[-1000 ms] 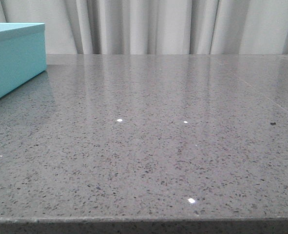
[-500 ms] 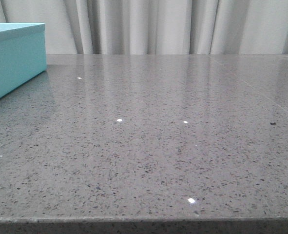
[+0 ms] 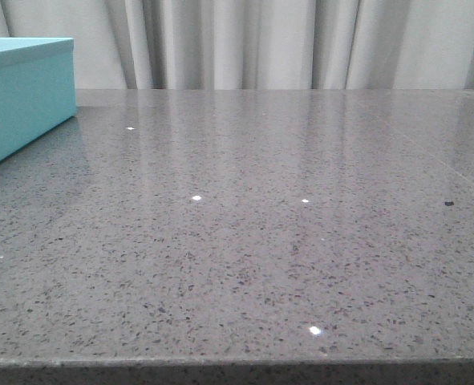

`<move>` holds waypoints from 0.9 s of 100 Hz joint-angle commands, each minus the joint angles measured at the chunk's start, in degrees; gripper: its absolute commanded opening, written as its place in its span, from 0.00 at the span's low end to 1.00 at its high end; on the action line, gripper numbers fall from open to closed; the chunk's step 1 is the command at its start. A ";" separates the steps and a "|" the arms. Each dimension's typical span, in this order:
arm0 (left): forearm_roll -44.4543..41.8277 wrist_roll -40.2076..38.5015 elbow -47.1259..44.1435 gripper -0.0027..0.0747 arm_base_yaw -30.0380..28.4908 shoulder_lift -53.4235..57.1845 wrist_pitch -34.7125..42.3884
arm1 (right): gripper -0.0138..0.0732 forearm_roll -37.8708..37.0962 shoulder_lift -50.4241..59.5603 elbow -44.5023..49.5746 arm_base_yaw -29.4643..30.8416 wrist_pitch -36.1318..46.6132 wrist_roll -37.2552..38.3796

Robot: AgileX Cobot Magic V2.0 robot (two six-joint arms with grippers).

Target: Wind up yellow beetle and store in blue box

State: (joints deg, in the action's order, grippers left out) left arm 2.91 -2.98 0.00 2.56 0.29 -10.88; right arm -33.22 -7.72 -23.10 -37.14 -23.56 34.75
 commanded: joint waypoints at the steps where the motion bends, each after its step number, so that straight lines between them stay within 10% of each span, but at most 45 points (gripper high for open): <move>1: 0.50 -0.46 -1.18 0.01 0.38 1.84 4.35 | 0.08 -0.88 -0.70 0.04 2.36 6.81 -0.33; 37: 0.50 -0.46 -1.18 0.01 0.38 1.84 4.35 | 0.08 20.57 -0.70 10.96 18.49 30.15 -20.94; 90: 0.50 -0.46 -1.18 0.01 0.38 1.84 4.35 | 0.08 24.77 4.22 23.81 36.61 30.77 -19.28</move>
State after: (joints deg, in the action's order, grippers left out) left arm 2.91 -2.98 0.00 2.56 0.29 -10.88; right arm -8.70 -3.93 1.36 -2.36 4.50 14.88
